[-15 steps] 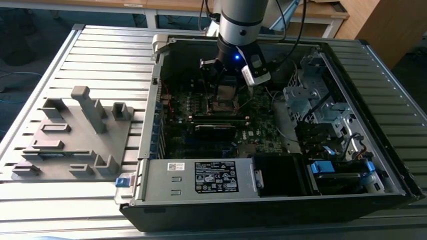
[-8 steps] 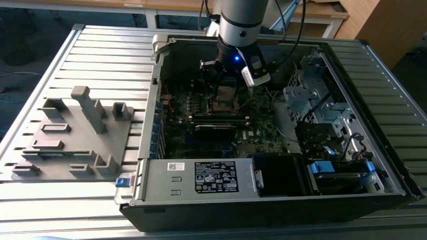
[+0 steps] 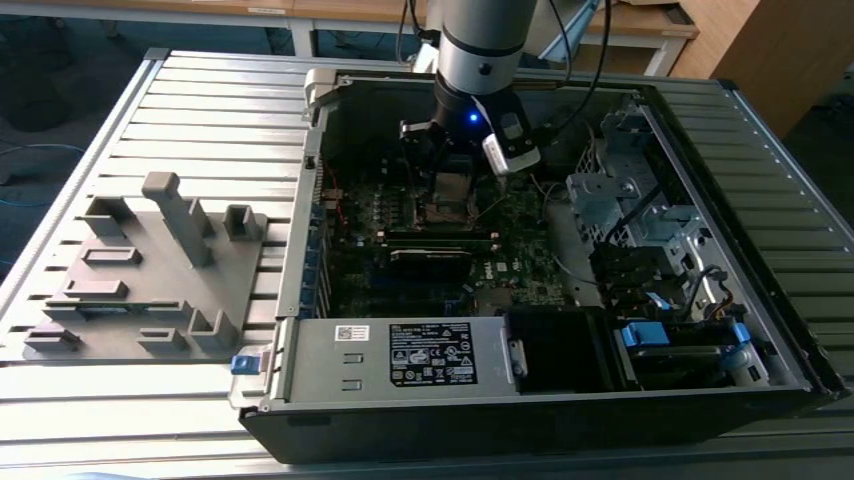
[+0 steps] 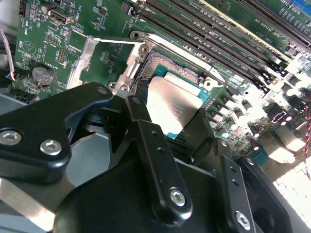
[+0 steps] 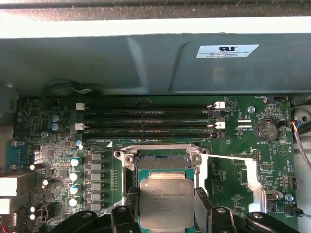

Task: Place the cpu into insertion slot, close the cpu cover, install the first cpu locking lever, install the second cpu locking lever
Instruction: 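Place the cpu into insertion slot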

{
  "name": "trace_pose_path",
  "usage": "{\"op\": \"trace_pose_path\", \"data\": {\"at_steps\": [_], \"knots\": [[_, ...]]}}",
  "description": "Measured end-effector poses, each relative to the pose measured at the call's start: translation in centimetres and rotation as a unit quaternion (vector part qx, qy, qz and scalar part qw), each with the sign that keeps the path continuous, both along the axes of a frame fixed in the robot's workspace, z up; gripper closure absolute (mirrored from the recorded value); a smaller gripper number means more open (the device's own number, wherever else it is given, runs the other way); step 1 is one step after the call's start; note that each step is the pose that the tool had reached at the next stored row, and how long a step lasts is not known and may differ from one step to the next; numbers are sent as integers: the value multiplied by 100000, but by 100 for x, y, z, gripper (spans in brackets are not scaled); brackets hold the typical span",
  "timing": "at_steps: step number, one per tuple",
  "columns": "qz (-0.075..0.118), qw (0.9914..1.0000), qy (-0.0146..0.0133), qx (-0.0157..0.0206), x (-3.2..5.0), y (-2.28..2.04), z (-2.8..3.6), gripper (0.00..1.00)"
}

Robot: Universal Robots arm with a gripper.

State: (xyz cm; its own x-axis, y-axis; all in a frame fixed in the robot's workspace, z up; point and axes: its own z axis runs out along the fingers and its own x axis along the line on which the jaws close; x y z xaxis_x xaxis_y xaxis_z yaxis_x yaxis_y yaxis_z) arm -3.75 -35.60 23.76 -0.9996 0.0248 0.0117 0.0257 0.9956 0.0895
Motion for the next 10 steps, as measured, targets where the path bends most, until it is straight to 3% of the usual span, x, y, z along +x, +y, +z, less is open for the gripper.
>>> {"op": "trace_pose_path", "data": {"at_steps": [10], "knots": [[0, 100000, -1, 4, 0, 0, -7, 46]]}}
